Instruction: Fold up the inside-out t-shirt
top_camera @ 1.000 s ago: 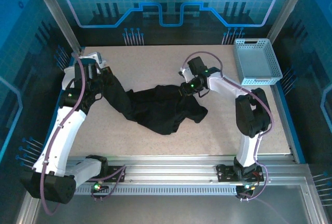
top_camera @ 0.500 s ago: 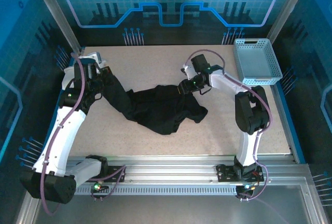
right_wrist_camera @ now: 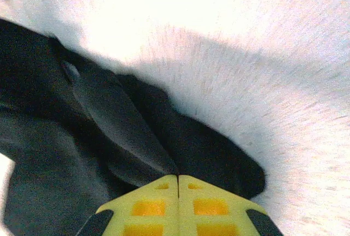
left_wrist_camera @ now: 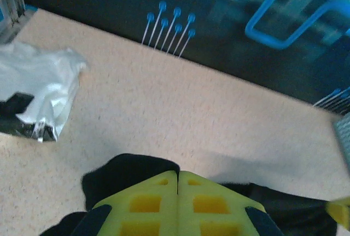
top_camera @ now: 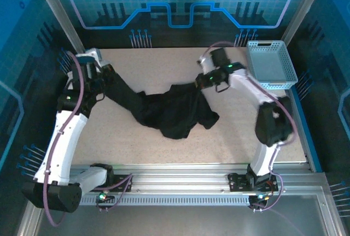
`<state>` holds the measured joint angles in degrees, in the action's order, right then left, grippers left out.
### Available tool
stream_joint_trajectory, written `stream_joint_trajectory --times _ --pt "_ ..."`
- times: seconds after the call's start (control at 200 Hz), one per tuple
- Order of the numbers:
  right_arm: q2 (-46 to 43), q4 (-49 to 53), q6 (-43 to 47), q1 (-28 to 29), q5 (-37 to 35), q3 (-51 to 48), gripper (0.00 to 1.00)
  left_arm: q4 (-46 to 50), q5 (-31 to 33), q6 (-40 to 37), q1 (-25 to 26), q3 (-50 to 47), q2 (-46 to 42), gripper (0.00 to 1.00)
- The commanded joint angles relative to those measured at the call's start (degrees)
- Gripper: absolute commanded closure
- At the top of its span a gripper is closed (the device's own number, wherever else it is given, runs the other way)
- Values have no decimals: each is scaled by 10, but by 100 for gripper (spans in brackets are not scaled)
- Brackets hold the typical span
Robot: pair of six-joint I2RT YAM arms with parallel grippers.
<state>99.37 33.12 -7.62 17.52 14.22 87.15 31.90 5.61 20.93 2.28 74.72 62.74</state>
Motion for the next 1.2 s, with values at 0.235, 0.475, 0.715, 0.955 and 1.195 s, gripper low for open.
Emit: stream_joint_trajectory --times 0.235,0.475,0.715,0.955,1.195 --pt "-369 3 18 -57 -97 148 100 -38 2 21 -38 270 -65 100" --pt "-460 36 29 -57 -104 207 100 -6 29 -4 -38 377 -75 100" --pt "-469 26 27 -57 -114 178 100 -6 46 -23 -38 349 -52 100" --pt "-436 -10 37 -56 -132 167 100 -51 35 -19 -38 321 2 100" --pt "-355 -23 49 -57 -151 181 100 -70 18 -12 -38 325 98 100"
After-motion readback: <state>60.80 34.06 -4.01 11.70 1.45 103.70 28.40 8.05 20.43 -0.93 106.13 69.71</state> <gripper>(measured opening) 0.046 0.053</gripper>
